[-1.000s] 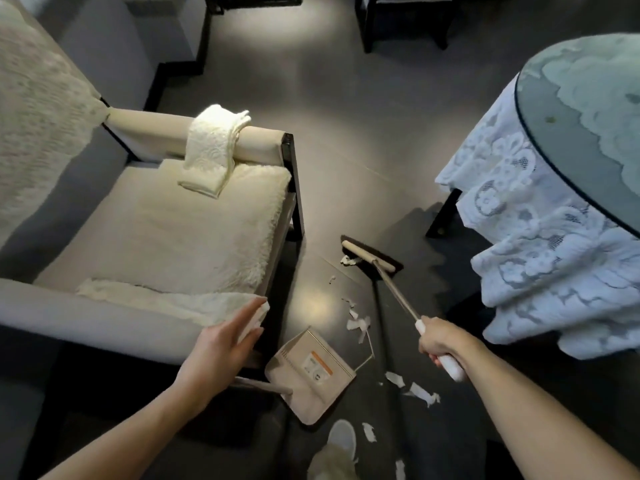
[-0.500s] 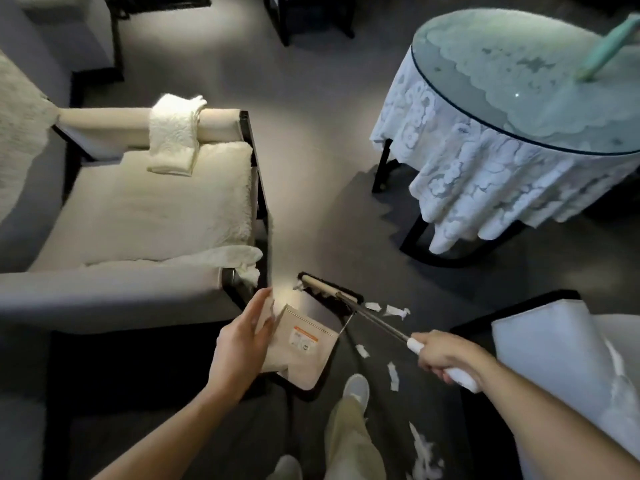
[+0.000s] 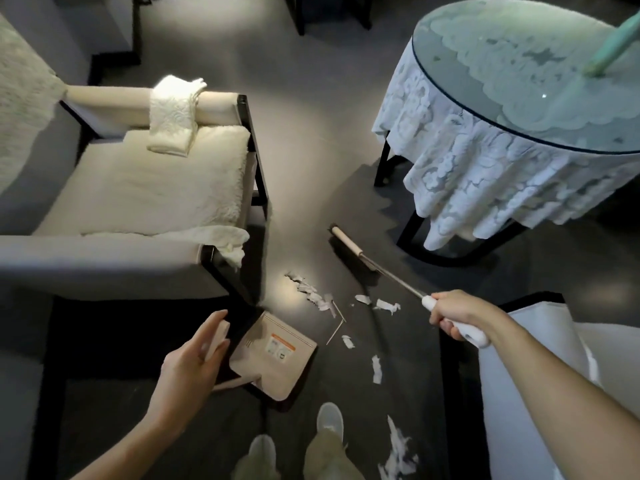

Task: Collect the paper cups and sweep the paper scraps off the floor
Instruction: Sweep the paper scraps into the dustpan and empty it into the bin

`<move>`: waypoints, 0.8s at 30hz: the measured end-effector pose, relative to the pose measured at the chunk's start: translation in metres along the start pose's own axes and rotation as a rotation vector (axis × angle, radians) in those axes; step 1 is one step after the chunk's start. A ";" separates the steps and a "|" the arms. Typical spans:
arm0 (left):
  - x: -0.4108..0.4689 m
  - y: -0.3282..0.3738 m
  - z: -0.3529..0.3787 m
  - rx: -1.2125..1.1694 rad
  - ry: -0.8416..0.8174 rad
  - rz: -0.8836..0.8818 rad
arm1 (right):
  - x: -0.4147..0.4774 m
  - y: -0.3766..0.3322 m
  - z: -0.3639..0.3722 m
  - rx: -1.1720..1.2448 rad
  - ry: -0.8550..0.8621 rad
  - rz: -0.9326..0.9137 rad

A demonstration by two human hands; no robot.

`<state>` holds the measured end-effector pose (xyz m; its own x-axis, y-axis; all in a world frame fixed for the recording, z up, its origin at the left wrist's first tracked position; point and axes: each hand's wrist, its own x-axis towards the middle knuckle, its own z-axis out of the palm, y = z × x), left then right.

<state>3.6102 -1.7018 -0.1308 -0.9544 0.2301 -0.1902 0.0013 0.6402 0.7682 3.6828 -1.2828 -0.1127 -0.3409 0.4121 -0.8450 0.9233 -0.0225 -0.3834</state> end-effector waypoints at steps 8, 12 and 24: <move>-0.026 -0.008 0.022 -0.089 0.070 -0.085 | 0.025 0.089 0.028 -0.220 -0.043 0.148; -0.036 -0.007 0.019 -0.075 0.029 -0.045 | -0.009 0.134 0.061 -0.274 -0.108 0.119; -0.116 -0.034 0.003 -0.055 0.001 0.079 | -0.137 0.192 0.113 0.005 -0.192 0.116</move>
<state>3.7216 -1.7485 -0.1366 -0.9522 0.2779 -0.1269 0.0606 0.5789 0.8131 3.8871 -1.4465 -0.1130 -0.2603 0.2251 -0.9389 0.9575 -0.0646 -0.2810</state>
